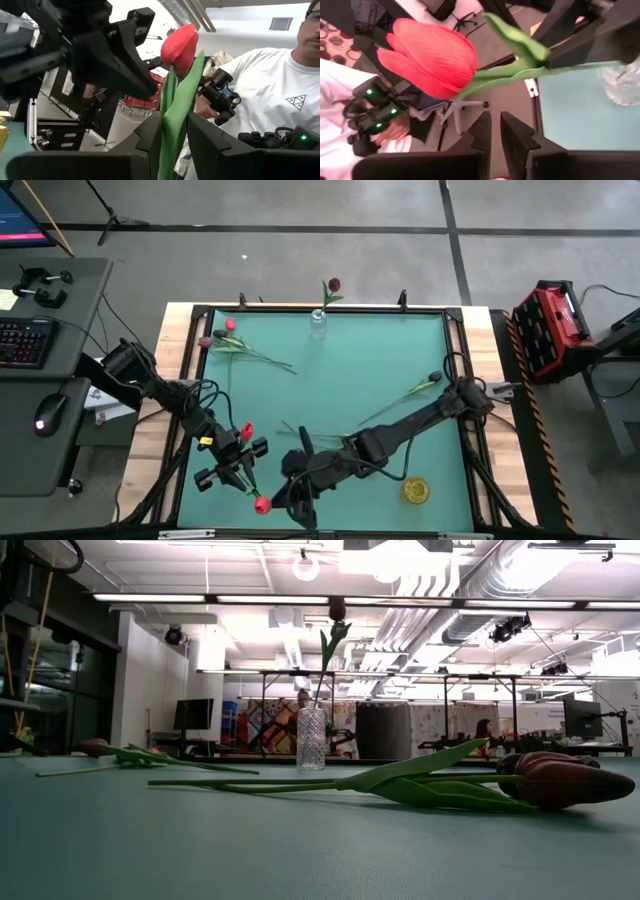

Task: Sort flowers into vase by color
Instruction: Put the bottom pink flower into the bottom transparent vase

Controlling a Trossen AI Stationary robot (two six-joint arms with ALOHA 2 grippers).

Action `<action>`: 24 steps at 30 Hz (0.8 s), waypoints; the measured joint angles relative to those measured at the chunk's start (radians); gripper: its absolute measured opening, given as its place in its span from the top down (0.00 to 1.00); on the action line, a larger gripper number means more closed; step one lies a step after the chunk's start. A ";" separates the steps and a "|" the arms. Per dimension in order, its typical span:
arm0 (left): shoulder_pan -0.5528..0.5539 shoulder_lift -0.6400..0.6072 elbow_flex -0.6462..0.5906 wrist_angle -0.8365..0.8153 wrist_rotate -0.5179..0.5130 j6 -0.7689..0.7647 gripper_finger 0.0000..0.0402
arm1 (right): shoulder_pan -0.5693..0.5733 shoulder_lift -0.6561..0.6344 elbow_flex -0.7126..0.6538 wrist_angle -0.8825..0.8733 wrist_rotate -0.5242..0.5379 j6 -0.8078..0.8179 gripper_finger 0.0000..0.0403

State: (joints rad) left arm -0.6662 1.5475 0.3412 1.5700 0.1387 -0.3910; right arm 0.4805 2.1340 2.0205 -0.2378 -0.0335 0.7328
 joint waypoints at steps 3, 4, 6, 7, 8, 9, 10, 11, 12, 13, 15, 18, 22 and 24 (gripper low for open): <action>0.000 0.000 0.000 0.000 0.000 -0.001 0.80 | 0.000 0.002 0.000 0.046 -0.016 -0.010 0.95; 0.000 0.000 0.000 0.000 0.000 0.000 0.80 | 0.000 0.001 0.000 0.064 -0.021 -0.018 0.97; 0.000 0.000 0.000 0.000 0.000 0.000 0.80 | 0.000 0.000 0.000 0.096 -0.023 -0.037 0.99; 0.000 0.000 0.000 0.000 0.000 0.000 0.80 | -0.003 0.000 0.000 0.114 -0.023 -0.047 0.99; 0.000 0.000 0.000 0.000 0.000 0.000 0.80 | -0.003 0.000 0.000 0.123 -0.022 -0.057 0.99; 0.000 0.000 0.000 0.000 0.000 0.000 0.80 | -0.005 0.000 0.000 0.130 -0.021 -0.061 0.99; 0.000 0.000 0.000 0.000 0.000 0.000 0.80 | -0.008 0.000 0.000 0.132 -0.022 -0.061 0.99; 0.000 0.000 0.000 0.000 0.000 -0.001 0.80 | -0.009 0.000 0.000 0.129 -0.025 -0.061 1.00; 0.000 0.000 0.000 0.000 0.000 -0.001 0.80 | -0.010 0.000 0.000 0.124 -0.028 -0.061 1.00; 0.000 0.000 0.000 0.000 0.000 0.000 0.80 | -0.010 0.000 0.000 0.119 -0.029 -0.061 1.00; 0.000 0.000 0.000 0.000 0.000 0.000 0.80 | -0.011 0.000 0.000 0.116 -0.028 -0.060 1.00; 0.000 0.000 0.000 0.000 -0.001 0.000 0.80 | -0.017 0.000 0.000 0.126 -0.020 -0.061 1.00; 0.005 0.000 0.000 0.000 -0.027 -0.051 0.80 | -0.032 0.000 0.000 0.138 -0.016 -0.071 1.00; 0.019 0.000 0.000 0.000 -0.030 -0.071 0.79 | -0.040 0.000 0.000 0.138 -0.011 -0.079 1.00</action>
State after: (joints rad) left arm -0.6469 1.5478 0.3412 1.5697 0.1092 -0.4620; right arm 0.4406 2.1338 2.0201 -0.0994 -0.0448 0.6538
